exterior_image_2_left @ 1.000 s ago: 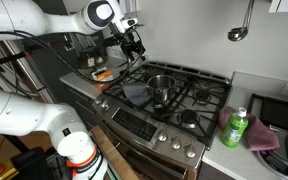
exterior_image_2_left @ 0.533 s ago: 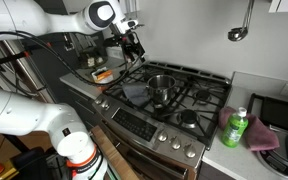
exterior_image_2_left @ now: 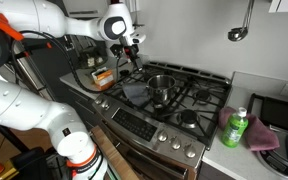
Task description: Move the pot to the right, then remove the cloth from the pot handle and pour water in the pot
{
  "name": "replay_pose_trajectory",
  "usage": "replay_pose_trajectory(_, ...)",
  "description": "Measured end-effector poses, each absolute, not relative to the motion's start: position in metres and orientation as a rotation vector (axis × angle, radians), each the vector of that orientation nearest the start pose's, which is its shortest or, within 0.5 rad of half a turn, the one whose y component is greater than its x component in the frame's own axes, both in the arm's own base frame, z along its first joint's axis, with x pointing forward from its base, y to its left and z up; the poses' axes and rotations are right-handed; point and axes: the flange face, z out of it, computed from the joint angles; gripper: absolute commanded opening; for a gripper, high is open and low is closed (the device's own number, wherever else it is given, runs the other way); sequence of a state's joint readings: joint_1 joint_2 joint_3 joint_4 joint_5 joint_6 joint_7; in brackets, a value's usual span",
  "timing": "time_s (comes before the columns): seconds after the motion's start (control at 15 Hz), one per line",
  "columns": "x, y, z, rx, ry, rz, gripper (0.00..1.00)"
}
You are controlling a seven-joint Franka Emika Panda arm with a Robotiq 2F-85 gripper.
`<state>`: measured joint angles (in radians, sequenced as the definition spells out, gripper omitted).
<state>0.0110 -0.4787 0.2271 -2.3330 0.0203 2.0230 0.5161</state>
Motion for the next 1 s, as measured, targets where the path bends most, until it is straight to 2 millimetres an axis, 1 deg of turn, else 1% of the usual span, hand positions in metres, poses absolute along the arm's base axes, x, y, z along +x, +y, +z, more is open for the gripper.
replay_pose_trajectory(0.13,0.415,0.111,0.516,-3.078,0.549,-0.243,1.0)
replay_pose_trajectory(0.27,0.414,0.108,0.509,-3.052,0.589,-0.216,1.0)
replay_pose_trajectory(1.0,0.401,0.086,0.459,-3.0,0.705,-0.025,1.0)
